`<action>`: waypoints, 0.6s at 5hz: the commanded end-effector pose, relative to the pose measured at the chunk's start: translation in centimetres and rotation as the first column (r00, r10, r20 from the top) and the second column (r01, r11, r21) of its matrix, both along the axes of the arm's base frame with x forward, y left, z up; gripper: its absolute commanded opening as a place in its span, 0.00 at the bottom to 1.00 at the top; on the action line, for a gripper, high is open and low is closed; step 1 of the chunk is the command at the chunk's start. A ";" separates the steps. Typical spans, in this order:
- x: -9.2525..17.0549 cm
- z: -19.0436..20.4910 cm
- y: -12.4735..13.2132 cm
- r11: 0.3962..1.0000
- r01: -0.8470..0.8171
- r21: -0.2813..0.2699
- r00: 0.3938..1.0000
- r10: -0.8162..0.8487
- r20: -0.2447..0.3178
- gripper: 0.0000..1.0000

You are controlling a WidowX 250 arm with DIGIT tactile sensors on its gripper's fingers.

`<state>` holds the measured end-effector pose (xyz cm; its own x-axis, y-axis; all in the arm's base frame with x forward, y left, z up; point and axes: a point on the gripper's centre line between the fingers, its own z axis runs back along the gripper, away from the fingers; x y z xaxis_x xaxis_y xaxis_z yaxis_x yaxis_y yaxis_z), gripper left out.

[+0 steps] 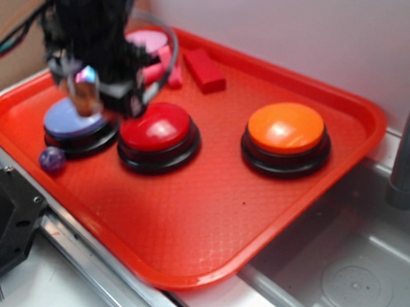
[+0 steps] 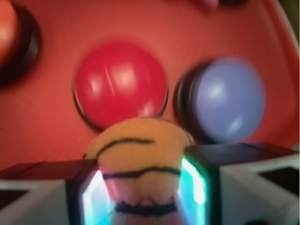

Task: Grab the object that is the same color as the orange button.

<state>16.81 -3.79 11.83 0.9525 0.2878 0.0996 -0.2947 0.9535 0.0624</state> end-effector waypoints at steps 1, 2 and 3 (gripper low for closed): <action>3.3 6.4 2.1 0.997 0.080 -0.014 0.990 -0.077 0.122 0.00; 3.5 8.6 3.2 0.987 0.158 0.012 0.980 -0.158 0.119 0.00; 3.1 8.7 3.5 0.990 0.140 0.025 0.979 -0.143 0.144 0.00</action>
